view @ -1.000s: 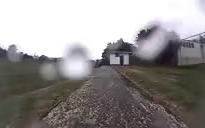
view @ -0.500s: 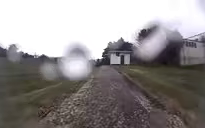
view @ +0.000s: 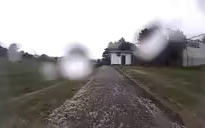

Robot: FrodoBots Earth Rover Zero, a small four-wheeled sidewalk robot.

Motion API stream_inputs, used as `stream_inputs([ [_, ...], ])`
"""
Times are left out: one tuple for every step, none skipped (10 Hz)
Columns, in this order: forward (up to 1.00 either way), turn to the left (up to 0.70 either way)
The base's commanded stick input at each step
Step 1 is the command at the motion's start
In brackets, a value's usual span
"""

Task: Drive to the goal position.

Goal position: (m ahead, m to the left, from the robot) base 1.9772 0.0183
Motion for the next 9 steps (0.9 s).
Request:
stream_inputs([
  [0.85,0.0],
  [0.85,0.0],
  [0.85,0.0],
  [0.85,0.0],
  [0.85,0.0],
  [0.85,0.0],
  [0.85,0.0],
  [0.85,0.0],
  [0.85,0.0],
])
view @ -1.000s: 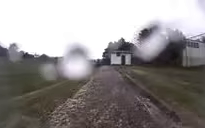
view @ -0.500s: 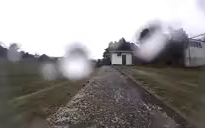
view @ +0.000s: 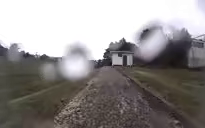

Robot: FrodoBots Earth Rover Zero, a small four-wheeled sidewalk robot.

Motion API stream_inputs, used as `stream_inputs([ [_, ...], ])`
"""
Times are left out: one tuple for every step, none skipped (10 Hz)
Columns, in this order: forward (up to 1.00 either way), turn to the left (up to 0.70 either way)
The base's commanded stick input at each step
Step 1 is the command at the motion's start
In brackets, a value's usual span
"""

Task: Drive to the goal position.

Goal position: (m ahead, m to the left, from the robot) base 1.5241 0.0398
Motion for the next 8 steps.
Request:
stream_inputs([
  [0.85,0.0],
  [0.85,0.0],
  [0.85,0.0],
  [0.85,0.0],
  [0.85,0.0],
  [0.85,-0.11],
  [0.85,-0.21],
  [0.85,-0.23],
])
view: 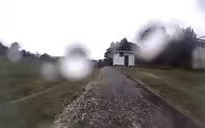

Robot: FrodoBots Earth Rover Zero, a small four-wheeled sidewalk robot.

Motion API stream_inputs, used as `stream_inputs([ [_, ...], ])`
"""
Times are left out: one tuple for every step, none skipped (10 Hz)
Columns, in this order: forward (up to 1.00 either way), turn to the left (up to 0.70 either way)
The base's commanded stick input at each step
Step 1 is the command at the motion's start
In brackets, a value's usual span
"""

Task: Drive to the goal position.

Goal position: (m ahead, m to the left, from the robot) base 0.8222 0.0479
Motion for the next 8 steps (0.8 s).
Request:
stream_inputs([
  [0.85,-0.23],
  [0.85,-0.23],
  [0.85,-0.23],
  [0.85,-0.08],
  [0.85,0.0],
  [0.85,0.0],
  [0.85,0.0],
  [0.85,0.0],
])
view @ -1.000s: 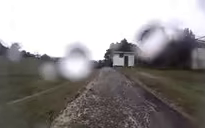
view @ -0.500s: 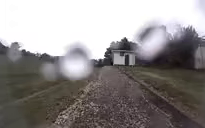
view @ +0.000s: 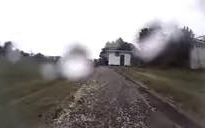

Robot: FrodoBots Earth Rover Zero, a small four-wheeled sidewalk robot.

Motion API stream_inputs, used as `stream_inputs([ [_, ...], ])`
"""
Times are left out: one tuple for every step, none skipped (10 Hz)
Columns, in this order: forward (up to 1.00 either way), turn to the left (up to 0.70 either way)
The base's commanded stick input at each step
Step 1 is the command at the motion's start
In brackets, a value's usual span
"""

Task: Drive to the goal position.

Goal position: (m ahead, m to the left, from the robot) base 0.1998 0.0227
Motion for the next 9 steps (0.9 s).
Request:
stream_inputs([
  [0.85,0.0],
  [0.85,0.0],
  [0.85,0.0],
  [0.85,-0.03],
  [0.85,-0.11],
  [0.85,-0.18],
  [0.85,-0.26],
  [0.85,-0.33],
  [0.85,-0.34],
])
